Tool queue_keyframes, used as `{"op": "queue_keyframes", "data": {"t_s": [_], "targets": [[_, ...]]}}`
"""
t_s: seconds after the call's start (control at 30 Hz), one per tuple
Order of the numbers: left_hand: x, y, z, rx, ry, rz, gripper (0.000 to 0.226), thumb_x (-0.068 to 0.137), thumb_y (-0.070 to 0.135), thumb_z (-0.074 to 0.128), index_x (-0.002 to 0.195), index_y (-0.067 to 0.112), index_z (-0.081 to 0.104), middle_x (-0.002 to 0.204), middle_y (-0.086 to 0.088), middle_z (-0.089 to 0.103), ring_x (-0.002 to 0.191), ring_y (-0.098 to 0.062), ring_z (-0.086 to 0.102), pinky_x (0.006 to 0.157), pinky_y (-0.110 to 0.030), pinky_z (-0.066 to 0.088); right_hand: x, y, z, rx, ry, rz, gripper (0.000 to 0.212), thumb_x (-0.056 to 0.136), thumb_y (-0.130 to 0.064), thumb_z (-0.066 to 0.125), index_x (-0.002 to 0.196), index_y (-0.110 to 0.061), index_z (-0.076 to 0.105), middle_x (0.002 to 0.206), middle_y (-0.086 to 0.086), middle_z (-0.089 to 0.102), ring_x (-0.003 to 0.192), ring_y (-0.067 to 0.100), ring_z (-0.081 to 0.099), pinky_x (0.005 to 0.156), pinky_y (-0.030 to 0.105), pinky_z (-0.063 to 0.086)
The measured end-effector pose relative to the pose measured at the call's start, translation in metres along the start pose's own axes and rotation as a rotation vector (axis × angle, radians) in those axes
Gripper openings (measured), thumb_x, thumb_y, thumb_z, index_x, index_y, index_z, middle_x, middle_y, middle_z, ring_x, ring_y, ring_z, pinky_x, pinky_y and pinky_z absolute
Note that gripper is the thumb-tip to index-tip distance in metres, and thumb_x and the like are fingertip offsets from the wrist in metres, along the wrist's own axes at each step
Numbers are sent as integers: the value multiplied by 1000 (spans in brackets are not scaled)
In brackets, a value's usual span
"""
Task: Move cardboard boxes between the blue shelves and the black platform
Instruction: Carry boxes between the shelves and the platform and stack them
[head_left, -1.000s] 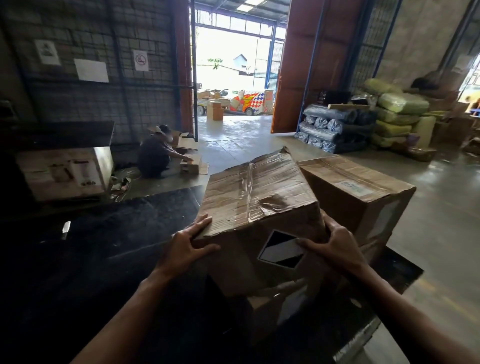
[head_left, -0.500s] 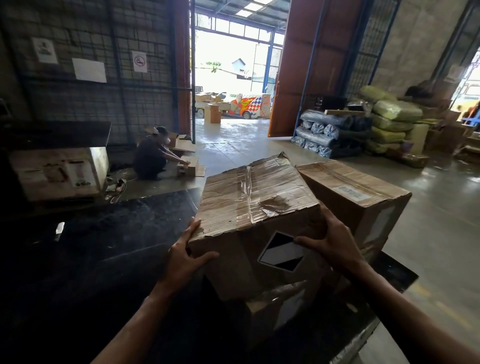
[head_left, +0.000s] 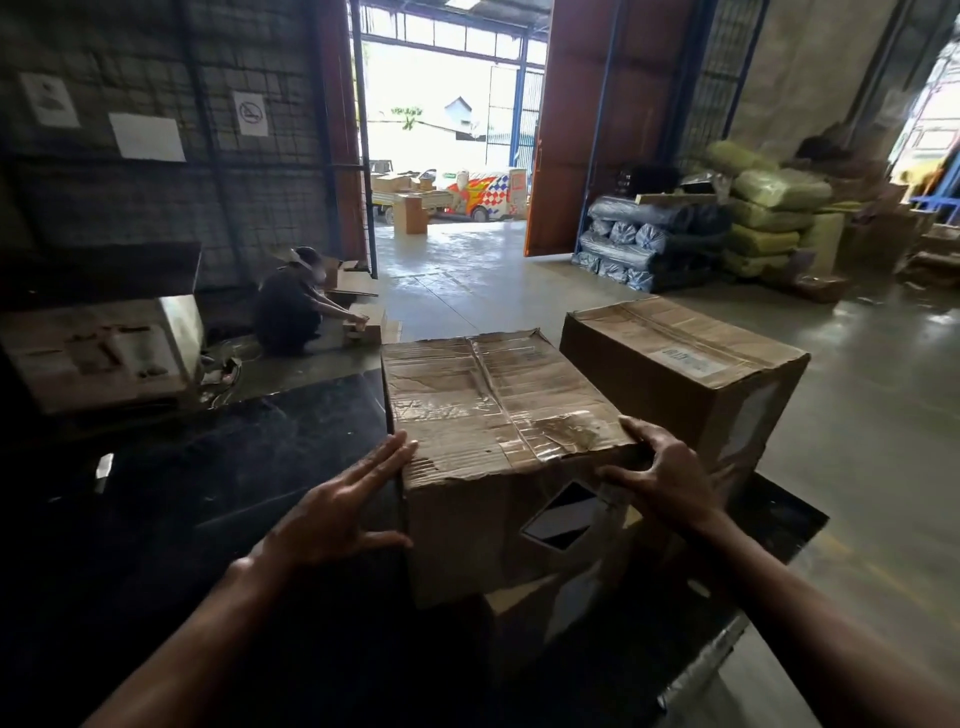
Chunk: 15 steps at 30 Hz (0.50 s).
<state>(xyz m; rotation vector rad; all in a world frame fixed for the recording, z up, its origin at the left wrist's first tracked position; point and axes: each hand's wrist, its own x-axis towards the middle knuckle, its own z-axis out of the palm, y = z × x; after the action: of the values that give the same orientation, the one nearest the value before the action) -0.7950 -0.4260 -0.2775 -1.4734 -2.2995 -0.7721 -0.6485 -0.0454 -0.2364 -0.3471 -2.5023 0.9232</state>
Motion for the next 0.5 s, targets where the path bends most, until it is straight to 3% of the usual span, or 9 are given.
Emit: {"op": "queue_keyframes", "data": {"t_s": [0.13,0.3,0.4,0.5], "targets": [[11,-9,-6,80,-18,41,108,70,72,69,155,24,25,162,4,19,148,-6,18,116,-23,25,6,4,2,-59,-13,-36,83,65,-35,88,136,-9,55,142,6,53,131,14,47,109,20,30],[24,26,24,107,99,76,101,75,72,65,149,9,37,156,-9,36,146,-19,31,110,-44,40,13,13,0,-84,55,-3,78,71,-34,84,138,-10,53,150,7,44,139,23,38,114,27,24],[41,41,44,137,105,110,99,75,71,68,147,8,42,155,-8,39,146,-21,31,111,-41,39,6,9,10,-155,69,-10,85,71,-45,81,142,-13,48,155,6,36,147,31,19,119,38,16],[60,26,39,184,-19,188,92,79,71,62,150,16,39,156,-5,37,148,-19,26,115,-38,35,-6,7,18,-141,54,-61,93,69,-50,80,145,-12,44,157,2,31,149,26,13,117,33,13]]}}
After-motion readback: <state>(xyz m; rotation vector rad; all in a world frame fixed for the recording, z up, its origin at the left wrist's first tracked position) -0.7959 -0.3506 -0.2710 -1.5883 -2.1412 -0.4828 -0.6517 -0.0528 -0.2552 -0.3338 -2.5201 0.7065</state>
